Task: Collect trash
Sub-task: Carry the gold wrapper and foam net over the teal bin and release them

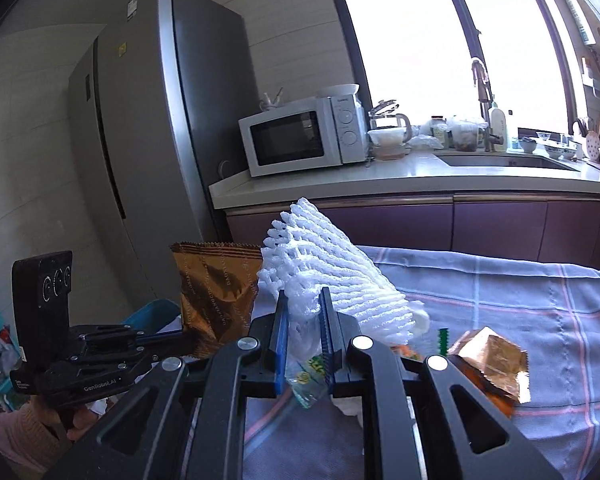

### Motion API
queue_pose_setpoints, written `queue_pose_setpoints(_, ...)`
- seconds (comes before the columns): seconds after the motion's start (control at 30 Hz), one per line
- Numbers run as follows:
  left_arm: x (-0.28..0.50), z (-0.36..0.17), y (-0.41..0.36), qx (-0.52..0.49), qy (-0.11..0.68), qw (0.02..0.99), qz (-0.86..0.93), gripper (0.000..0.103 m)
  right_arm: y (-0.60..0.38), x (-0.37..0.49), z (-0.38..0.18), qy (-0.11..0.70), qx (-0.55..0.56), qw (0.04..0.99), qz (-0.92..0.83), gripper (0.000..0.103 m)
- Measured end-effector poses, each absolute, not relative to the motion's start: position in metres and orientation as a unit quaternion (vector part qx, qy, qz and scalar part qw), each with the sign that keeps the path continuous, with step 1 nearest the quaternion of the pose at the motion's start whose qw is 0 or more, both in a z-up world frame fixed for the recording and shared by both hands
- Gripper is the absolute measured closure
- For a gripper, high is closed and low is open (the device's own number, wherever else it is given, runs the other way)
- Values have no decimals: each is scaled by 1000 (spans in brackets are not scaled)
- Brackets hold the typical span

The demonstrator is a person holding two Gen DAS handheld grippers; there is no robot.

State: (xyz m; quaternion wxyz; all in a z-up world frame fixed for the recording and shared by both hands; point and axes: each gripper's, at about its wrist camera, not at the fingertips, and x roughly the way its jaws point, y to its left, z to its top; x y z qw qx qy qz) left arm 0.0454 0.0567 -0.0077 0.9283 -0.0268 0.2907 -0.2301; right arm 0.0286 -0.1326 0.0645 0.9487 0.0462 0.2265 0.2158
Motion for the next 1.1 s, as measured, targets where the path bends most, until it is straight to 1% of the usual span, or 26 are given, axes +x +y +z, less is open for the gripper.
queue_pose_setpoints(0.47,23,-11,133,-63,295,941,-155,94,-67,48,57,257,56,911,319,90)
queue_pose_setpoints(0.87,5,-15,208,-99,291,950,-60,94,13,74,50,289,57,862,413,90)
queue_pose_setpoints(0.9,3,-15,215,-102,290,950,-51,95,20,77,49,292,57,856,423,90)
queue_pose_setpoints(1.1,-7,-19,249,-118,289,950,-12,95,57,89,42,314,59,828,461,90)
